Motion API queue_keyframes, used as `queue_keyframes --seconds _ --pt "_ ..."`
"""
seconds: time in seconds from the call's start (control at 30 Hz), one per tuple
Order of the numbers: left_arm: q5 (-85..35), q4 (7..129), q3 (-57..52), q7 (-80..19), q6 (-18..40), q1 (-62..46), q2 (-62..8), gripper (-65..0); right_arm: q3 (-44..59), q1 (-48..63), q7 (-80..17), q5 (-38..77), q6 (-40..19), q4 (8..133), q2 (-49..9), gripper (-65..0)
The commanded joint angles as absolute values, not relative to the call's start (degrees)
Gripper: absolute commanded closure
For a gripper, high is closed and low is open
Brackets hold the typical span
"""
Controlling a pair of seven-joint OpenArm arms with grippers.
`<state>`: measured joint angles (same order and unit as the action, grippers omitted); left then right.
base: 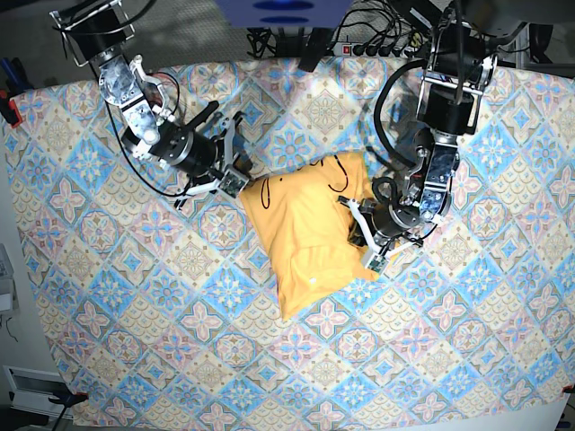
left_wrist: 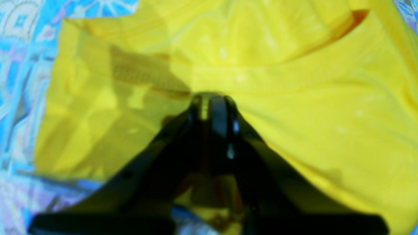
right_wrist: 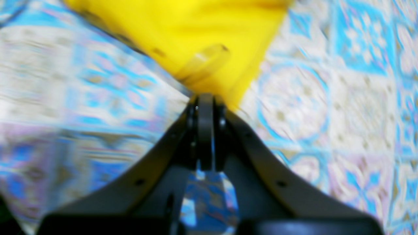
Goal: Fold the T-shirt properly
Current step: 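Release the left gripper and drag the bundle with the right gripper, then drag the folded shirt across the cloth with the right gripper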
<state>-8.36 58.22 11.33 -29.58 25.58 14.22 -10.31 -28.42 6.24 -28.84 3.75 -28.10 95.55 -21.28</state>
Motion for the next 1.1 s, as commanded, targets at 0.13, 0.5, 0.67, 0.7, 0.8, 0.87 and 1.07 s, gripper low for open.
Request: queue_keyframes --seconds 0.13,0.5,0.67,0.7,0.8,0.87,1.07 --pt "-8.2 77.8 2.4 -34.7 25.1 6.5 -11.8 -4.0 -33.3 5.4 -27.6 4.4 -27.7 99.9 -19.8 -1.0" --pt "-8.9 99.1 -16.4 -37.8 25.1 -16.0 -11.4 -4.0 -47.5 -2.2 -27.7 4.4 -27.7 95.8 -9.9 -1.1" --pt "-8.9 102.9 -22.5 -37.7 25.2 -23.4 -7.9 -4.0 -51.6 -7.3 -27.7 4.4 -27.7 87.2 -4.0 -1.1" --pt "-8.9 103.5 -23.4 -37.8 25.2 -24.3 -7.3 -4.0 -52.4 -8.3 -27.6 4.4 -27.7 85.4 -2.8 -1.1" --pt "-8.9 105.5 -25.5 -37.8 25.2 -26.9 -5.1 -4.0 -53.8 -11.2 -27.5 4.3 -27.7 78.5 1.3 -1.1" --pt "-8.9 106.7 -27.4 -37.8 25.2 -28.4 -3.1 -4.0 -54.2 -12.8 -27.2 4.3 -27.7 74.1 3.4 -1.1" --pt "-8.9 107.0 -35.0 -37.8 25.2 -29.0 4.4 -4.0 -53.8 -17.0 -26.1 4.3 -27.7 62.2 8.5 -1.1"
